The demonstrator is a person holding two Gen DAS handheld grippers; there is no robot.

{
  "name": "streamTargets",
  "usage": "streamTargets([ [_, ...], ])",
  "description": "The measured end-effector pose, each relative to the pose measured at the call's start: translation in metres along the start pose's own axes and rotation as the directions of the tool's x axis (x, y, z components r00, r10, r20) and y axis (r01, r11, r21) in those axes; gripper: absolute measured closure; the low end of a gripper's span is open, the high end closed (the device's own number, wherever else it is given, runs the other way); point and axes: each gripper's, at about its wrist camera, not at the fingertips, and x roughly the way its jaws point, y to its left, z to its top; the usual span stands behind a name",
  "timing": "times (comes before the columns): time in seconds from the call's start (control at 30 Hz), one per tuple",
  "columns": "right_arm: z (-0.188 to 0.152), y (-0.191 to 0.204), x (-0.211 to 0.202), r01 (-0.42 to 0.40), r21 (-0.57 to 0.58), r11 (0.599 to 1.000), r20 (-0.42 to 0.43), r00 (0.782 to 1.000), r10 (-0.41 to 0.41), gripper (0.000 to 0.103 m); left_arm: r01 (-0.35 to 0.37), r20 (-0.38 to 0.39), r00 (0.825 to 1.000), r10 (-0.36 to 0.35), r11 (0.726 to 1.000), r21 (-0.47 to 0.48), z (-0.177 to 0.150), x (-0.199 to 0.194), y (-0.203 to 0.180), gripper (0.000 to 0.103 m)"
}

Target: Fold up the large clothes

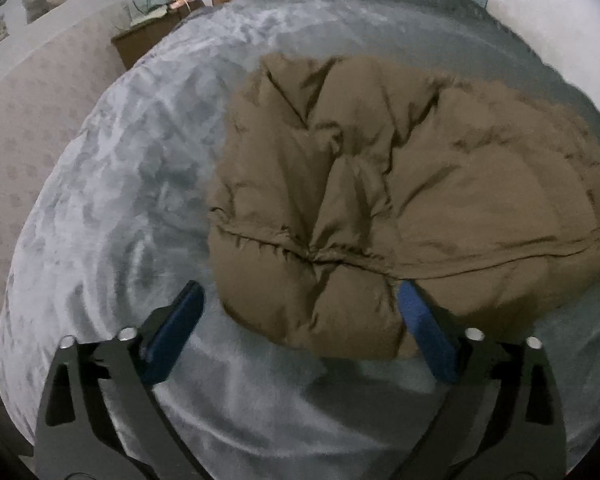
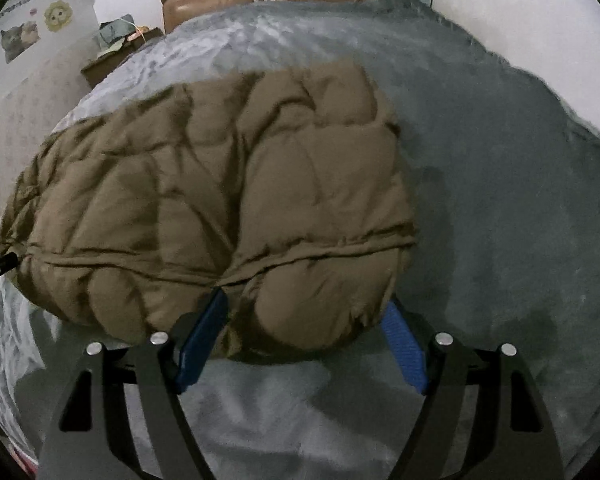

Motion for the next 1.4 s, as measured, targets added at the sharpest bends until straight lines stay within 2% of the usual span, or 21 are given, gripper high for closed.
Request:
streamTargets([
  [0.03, 0.000, 0.003, -0.006, 0.003, -0.001, 1.000, 0.016, 1.000, -0.003, 0.023, 0.001, 0.014, 1.000, 0.000, 1.000, -0.009, -0.001, -0.008, 0.000, 0.003],
  [0.07, 0.000, 0.006, -0.013, 0.005, -0.004, 1.000, 0.037, 0.999, -0.005, 0.014, 0.003, 0.032, 0.999, -0.003, 1.000, -0.019, -0.002, -0.017, 0.000, 0.003],
  [0.13, -0.002, 0.016, -0.030, 0.054, -0.014, 0.998, 0.124, 0.991, -0.052, 0.004, 0.011, 0.054, 0.998, -0.010, 0.999, -0.032, -0.007, -0.030, -0.001, 0.003],
  [0.23, -0.003, 0.030, -0.044, 0.114, -0.023, 0.993, 0.208, 0.972, -0.106, 0.002, 0.004, 0.104, 0.995, -0.001, 1.000, -0.028, -0.018, -0.050, -0.008, 0.003],
  [0.43, -0.007, 0.059, -0.059, 0.181, -0.021, 0.983, 0.276, 0.946, -0.169, 0.002, -0.048, 0.139, 0.989, 0.045, 0.999, 0.021, -0.029, -0.067, -0.024, 0.003],
  [0.53, -0.015, 0.069, -0.067, 0.181, -0.031, 0.983, 0.283, 0.945, -0.165, 0.002, -0.046, 0.173, 0.984, 0.045, 0.999, 0.002, -0.028, -0.082, -0.025, 0.003],
  [0.67, -0.025, 0.084, -0.076, 0.139, -0.052, 0.989, 0.284, 0.952, -0.119, 0.002, 0.006, 0.217, 0.976, 0.003, 0.999, -0.040, -0.034, -0.104, -0.021, 0.003],
  [0.9, -0.044, 0.091, -0.095, 0.085, -0.034, 0.996, 0.268, 0.961, -0.073, 0.002, 0.048, 0.209, 0.978, -0.029, 0.995, -0.089, -0.042, -0.120, -0.021, 0.003],
  [0.97, -0.047, 0.092, -0.100, 0.069, -0.029, 0.997, 0.262, 0.963, -0.059, 0.002, 0.042, 0.219, 0.975, -0.020, 0.995, -0.095, -0.044, -0.122, -0.024, 0.003],
  [1.1, -0.049, 0.096, -0.110, 0.047, -0.022, 0.999, 0.251, 0.967, -0.040, 0.002, 0.014, 0.243, 0.970, 0.002, 0.998, -0.062, -0.049, -0.132, -0.033, 0.003],
  [1.2, -0.048, 0.099, -0.118, 0.029, -0.013, 1.000, 0.248, 0.968, -0.025, 0.002, 0.023, 0.255, 0.967, -0.014, 0.999, -0.030, -0.056, -0.141, -0.041, 0.003],
  [1.4, -0.045, 0.105, -0.133, 0.020, -0.010, 1.000, 0.258, 0.966, -0.017, 0.002, 0.043, 0.286, 0.958, -0.034, 0.999, -0.025, -0.064, -0.160, -0.045, 0.003],
])
